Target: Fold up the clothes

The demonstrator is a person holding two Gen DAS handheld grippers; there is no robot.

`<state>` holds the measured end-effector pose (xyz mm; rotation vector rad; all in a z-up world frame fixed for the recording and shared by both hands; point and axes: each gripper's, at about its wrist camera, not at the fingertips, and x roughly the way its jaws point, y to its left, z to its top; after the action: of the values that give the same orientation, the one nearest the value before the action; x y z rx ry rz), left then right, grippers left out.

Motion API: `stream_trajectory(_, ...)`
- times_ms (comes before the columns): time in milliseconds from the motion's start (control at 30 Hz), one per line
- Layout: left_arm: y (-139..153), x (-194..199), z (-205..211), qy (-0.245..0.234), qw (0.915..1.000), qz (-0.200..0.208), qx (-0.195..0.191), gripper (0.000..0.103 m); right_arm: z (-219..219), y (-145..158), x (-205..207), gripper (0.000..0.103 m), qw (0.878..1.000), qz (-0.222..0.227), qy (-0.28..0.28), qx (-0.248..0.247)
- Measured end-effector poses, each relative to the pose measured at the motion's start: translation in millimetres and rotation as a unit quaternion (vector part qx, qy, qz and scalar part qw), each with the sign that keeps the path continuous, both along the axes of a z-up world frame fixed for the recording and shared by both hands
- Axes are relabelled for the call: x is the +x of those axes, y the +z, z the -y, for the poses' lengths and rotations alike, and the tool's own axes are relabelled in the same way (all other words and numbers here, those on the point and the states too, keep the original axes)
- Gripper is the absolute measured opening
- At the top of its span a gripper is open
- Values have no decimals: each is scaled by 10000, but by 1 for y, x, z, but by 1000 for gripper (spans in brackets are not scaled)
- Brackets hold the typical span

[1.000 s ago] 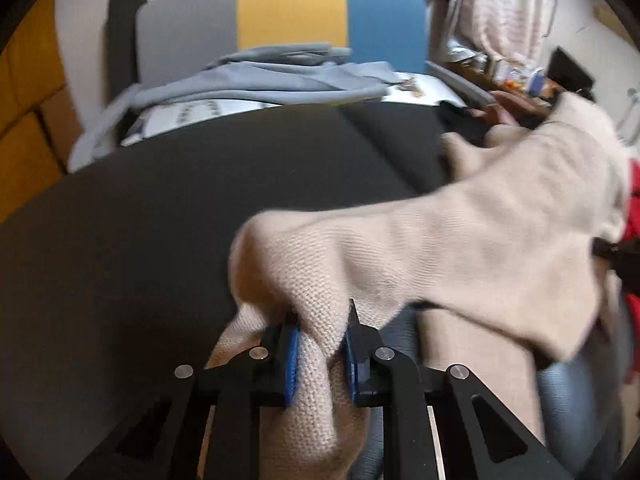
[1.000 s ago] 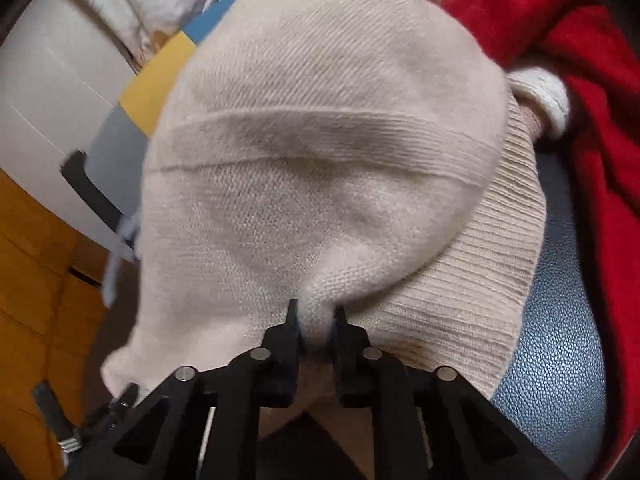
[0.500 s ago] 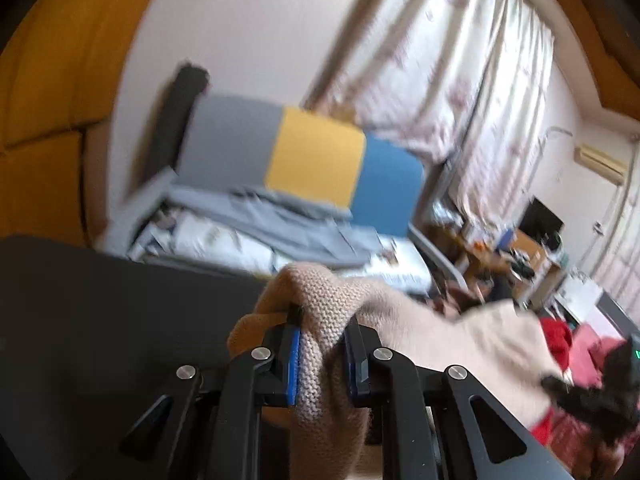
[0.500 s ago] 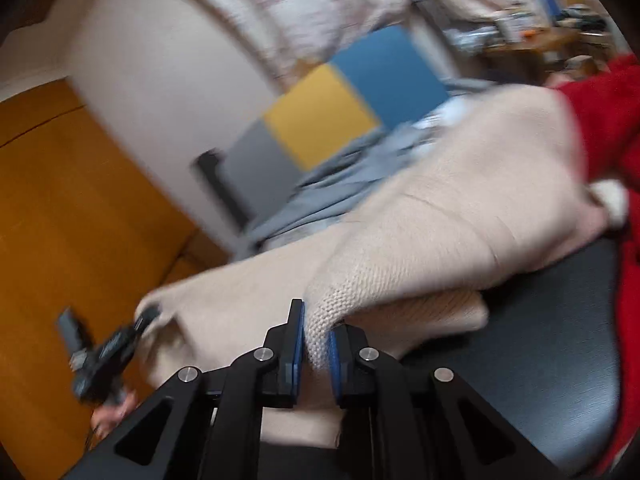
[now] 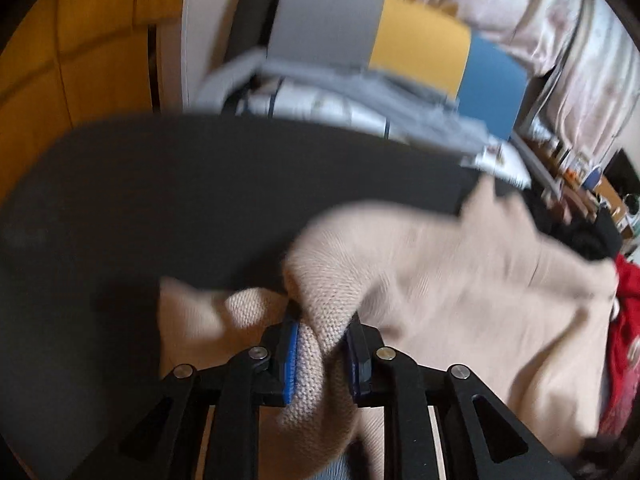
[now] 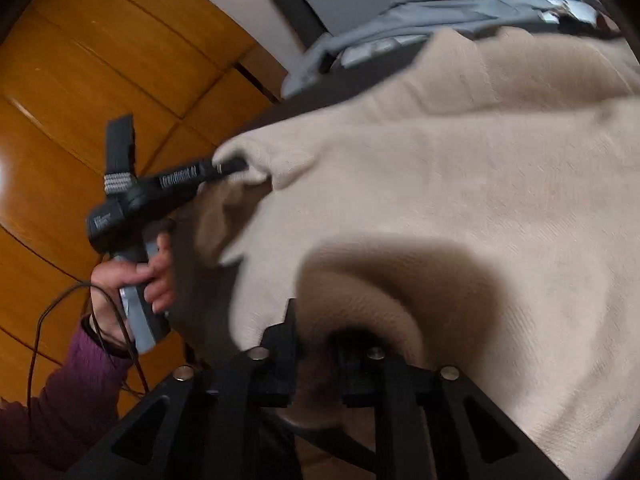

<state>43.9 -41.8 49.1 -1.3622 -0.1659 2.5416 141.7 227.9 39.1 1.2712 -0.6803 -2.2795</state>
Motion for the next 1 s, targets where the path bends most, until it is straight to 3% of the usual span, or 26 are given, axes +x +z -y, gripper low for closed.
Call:
stream_trajectory(100, -6, 20, 8, 158, 9986, 180, 462, 21, -44, 43, 2, 24, 9965, -623, -416, 368)
stream_trajectory(167, 13, 32, 10, 214, 9977, -86, 635, 25, -79, 77, -3, 32, 9870, -1083, -851, 826)
stream_trajectory(233, 40, 44, 1, 114, 9963, -526, 673, 40, -118, 100, -27, 37, 9705, -1242, -1390, 1527)
stream_trajectory(333, 61, 54, -30, -279, 9934, -952, 569, 66, -171, 110, -88, 39, 9503, -850, -1853, 2352)
stream_trajectory(433, 66, 56, -69, -797, 9900, -1101, 376, 68, -200, 78, -142, 41, 9245, 224, -1632, 3437)
stream_trajectory(500, 53, 51, -104, -1123, 9889, -955, 166, 68, -209, 52, -168, 40, 9126, 627, -1345, 3809)
stream_trajectory(567, 30, 43, -128, -1322, 9892, -636, 57, 67, -214, 27, -184, 31, 9022, 916, -1175, 4047)
stream_trajectory(633, 4, 34, -142, -1324, 9905, -270, -265, 57, -220, 10, -181, 28, 8916, 1157, -1179, 4216)
stream_trajectory(700, -18, 29, -149, -1314, 9898, -14, -559, 52, -240, 13, -172, 25, 8948, 1202, -1383, 4071)
stream_trajectory(867, -20, 49, -142, -1557, 9813, -365, -1067, 54, -281, 16, -156, 23, 8892, 1290, -1946, 3934)
stream_trajectory(1000, -22, 59, -125, -1574, 9802, -393, -1138, 54, -293, 13, -150, 23, 8737, 1299, -2356, 4052)
